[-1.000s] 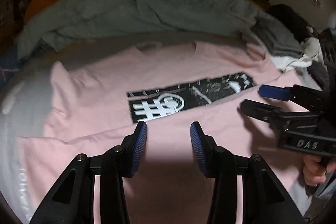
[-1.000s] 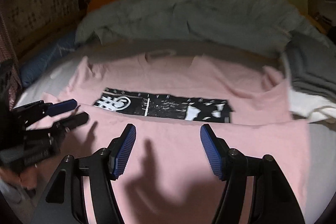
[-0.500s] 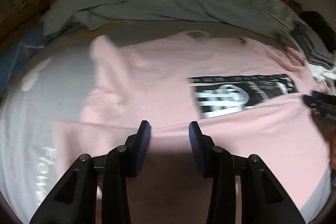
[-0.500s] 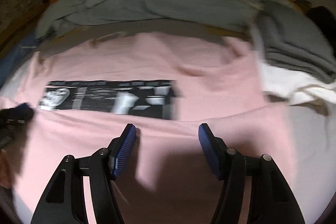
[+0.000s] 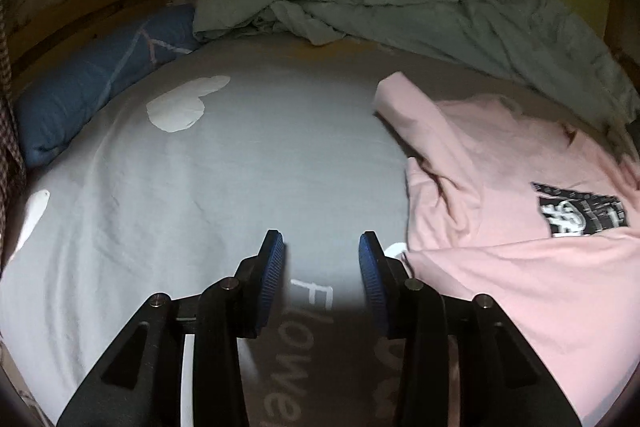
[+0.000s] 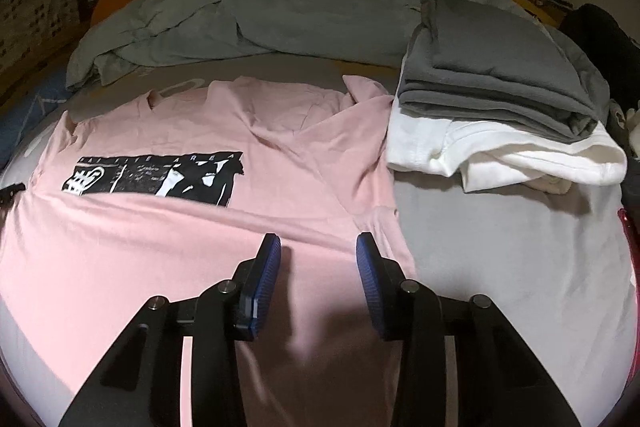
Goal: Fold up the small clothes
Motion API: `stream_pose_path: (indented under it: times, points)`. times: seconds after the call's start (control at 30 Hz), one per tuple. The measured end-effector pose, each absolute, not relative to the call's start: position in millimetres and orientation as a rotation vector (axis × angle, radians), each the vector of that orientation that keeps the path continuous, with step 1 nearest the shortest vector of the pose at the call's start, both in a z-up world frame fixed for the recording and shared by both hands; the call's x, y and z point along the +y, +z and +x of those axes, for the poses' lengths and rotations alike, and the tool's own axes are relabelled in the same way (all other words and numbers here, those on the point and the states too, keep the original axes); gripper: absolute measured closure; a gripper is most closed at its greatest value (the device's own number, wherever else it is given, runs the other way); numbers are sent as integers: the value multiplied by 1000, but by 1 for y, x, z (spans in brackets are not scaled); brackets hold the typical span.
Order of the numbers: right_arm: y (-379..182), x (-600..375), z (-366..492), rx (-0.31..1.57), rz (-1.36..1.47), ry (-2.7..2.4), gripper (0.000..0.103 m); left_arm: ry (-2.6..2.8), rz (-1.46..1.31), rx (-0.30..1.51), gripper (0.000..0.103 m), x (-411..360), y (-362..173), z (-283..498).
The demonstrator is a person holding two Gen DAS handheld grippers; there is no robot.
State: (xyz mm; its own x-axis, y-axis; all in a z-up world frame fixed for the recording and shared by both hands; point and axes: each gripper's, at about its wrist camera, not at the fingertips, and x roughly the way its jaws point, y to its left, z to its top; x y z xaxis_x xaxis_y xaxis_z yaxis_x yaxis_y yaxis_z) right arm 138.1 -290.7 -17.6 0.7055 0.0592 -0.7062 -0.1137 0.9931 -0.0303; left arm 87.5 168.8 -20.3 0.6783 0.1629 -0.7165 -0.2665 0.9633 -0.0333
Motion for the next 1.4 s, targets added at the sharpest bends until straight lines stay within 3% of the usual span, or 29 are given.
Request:
stream_pose_path:
  times: [0.1, 0.33, 0.6, 1.0, 1.07, 1.1, 1.17, 1.2, 1.23, 1.27, 1.4]
  points:
    - [-15, -301, 120, 776, -72, 61, 56, 164, -173, 745, 64, 164, -8, 66]
    - [-14, -342, 61, 744, 89, 25, 56, 42, -295, 674, 58, 148, 3, 4]
    - [-9, -365, -9, 669, 282, 75, 51, -13, -428, 744, 58, 138, -17, -37]
    - [-47, -368, -1, 783, 605, 269, 50, -25, -713, 763, 56, 152, -42, -36]
    - [-49, -371, 9, 763, 641, 272, 50, -42, -762, 744, 61, 156, -48, -24]
    - [-49, -374, 14, 754, 660, 266, 52, -36, -788, 733, 65, 158, -48, -21]
    - [-52, -377, 23, 741, 674, 225, 62, -103, -825, 727, 93, 156, -50, -12]
    - [-53, -377, 29, 742, 673, 203, 70, -107, -815, 739, 97, 152, -54, -6]
    - [-52, -375, 33, 749, 660, 191, 75, -77, -789, 756, 97, 150, -57, -4]
    - [-51, -372, 35, 760, 626, 181, 96, -63, -773, 755, 98, 147, -56, -5]
    - [-33, -368, 7, 685, 545, 130, 101, -42, -667, 699, 98, 142, -31, -32]
